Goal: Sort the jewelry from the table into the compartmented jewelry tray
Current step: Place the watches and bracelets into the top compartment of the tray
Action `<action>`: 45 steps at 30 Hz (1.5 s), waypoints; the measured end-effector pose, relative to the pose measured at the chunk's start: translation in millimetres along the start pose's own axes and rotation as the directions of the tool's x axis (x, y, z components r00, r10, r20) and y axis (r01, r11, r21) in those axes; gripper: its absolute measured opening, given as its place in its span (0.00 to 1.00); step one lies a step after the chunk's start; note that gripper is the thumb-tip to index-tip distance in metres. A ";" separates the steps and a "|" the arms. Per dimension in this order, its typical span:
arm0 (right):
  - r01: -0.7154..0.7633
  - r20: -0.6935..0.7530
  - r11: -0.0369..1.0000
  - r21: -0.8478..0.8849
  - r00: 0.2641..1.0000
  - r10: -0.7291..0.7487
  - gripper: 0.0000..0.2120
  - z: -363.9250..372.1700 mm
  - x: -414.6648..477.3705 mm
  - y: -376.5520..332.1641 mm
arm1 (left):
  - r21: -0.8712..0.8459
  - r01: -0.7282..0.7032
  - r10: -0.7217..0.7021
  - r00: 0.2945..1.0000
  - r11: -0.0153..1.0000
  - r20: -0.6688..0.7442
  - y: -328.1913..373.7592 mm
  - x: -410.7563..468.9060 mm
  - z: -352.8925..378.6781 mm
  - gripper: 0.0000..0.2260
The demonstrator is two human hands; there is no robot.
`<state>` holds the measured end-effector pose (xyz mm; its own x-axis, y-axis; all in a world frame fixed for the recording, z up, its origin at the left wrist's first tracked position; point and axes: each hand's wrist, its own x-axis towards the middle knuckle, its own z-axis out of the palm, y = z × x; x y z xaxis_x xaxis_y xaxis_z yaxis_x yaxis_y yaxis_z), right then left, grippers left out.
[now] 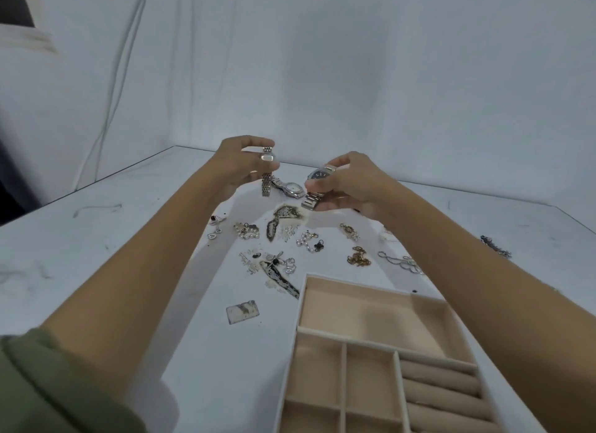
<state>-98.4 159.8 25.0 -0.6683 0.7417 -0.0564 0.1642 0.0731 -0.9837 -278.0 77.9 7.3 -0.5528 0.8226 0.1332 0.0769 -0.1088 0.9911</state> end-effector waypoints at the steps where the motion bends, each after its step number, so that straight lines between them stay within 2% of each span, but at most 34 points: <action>1: -0.005 0.000 1.000 0.031 1.000 0.005 0.25 -4.0 -7.2 -1.9 | 0.004 -0.002 0.002 1.000 1.000 0.022 4.0 -5.8 3.2 0.18; 3: -0.012 0.010 0.998 0.066 1.000 0.011 0.27 -12.5 -20.6 -2.7 | 0.030 0.004 -0.006 0.998 1.000 0.066 12.8 -19.2 10.4 0.16; 6: -0.023 0.038 0.993 0.116 0.999 0.019 0.24 -25.3 -41.8 1.2 | 0.078 -0.013 0.001 0.988 0.997 0.157 25.4 -43.3 21.7 0.15; 12: 0.002 0.037 0.985 0.172 0.999 -0.008 0.24 -43.2 -84.6 13.1 | 0.182 -0.092 0.048 0.971 0.979 0.233 39.8 -99.7 37.9 0.17; 19: 0.013 -0.007 0.969 0.247 1.000 -0.011 0.21 -45.7 -127.1 30.6 | 0.229 -0.103 0.058 0.979 0.968 0.195 18.3 -154.1 55.8 0.16; 24: -0.007 -0.046 0.949 0.315 0.999 0.023 0.22 -38.6 -144.2 39.7 | 0.468 -0.205 0.146 0.976 0.860 0.159 1.5 -163.5 69.9 0.16; 27: 0.002 -0.051 0.950 0.312 0.999 0.015 0.23 -37.5 -149.8 39.0 | 0.506 -0.231 0.170 0.972 0.831 0.164 -0.9 -166.7 70.1 0.15; 33: 0.123 -0.111 0.967 0.223 0.989 -0.101 0.22 -42.7 -151.6 32.7 | 0.578 -0.251 0.166 0.966 0.777 0.197 -2.5 -170.5 66.2 0.12; 41: 0.166 -0.119 0.964 0.206 0.982 -0.144 0.24 -45.1 -154.7 26.5 | 0.669 -0.355 0.195 0.932 0.653 0.304 -1.7 -173.8 66.8 0.08; 45: 0.161 -0.128 0.966 0.202 0.982 -0.137 0.23 -46.6 -155.0 26.2 | 0.723 -0.427 0.205 0.903 0.544 0.379 -1.3 -173.9 65.9 0.08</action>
<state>43.3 77.8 15.9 -0.5860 0.8040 0.1012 -0.0954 0.0555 -0.9939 -127.3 -28.2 -17.3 -0.1690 0.9315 0.3220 0.8772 -0.0068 0.4801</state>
